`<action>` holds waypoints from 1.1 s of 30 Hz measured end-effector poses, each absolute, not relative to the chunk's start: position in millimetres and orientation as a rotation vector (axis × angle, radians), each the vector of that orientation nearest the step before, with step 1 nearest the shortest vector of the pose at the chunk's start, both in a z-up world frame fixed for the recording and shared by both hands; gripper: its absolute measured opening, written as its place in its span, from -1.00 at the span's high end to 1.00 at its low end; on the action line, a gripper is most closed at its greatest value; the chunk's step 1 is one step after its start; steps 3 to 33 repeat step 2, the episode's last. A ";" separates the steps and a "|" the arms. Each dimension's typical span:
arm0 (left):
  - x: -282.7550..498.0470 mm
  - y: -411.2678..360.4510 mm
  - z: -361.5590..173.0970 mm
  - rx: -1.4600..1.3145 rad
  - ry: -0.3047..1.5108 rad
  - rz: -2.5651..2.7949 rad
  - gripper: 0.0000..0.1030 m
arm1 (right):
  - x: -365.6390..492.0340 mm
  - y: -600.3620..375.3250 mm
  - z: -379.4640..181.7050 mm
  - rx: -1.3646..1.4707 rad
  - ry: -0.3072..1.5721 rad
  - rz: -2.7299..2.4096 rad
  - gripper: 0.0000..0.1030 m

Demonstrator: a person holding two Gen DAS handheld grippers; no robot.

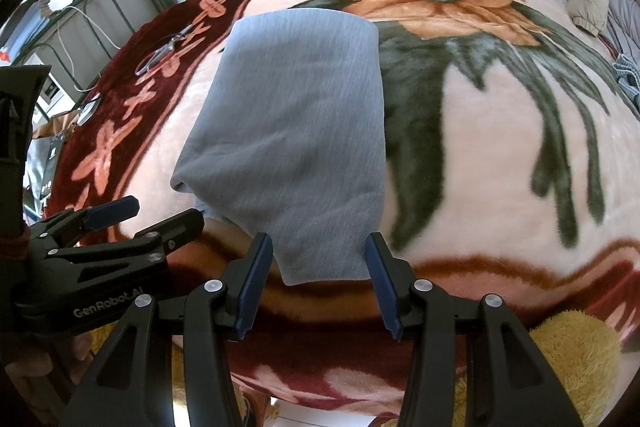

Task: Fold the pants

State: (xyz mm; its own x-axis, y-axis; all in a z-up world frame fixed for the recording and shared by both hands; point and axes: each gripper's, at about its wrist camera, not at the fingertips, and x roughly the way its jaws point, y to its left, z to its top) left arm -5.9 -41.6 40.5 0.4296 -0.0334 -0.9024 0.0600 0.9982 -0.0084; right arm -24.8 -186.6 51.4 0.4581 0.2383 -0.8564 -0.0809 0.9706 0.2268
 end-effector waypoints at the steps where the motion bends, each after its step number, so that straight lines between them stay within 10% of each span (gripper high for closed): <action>1: -6.0 -41.5 40.6 0.024 1.124 -0.059 -0.63 | -24.8 -186.4 51.5 0.162 1.077 0.198 0.05; 33: -6.7 -41.4 41.5 0.022 1.123 -0.060 -0.63 | -25.5 -186.8 51.5 0.162 1.075 0.198 0.05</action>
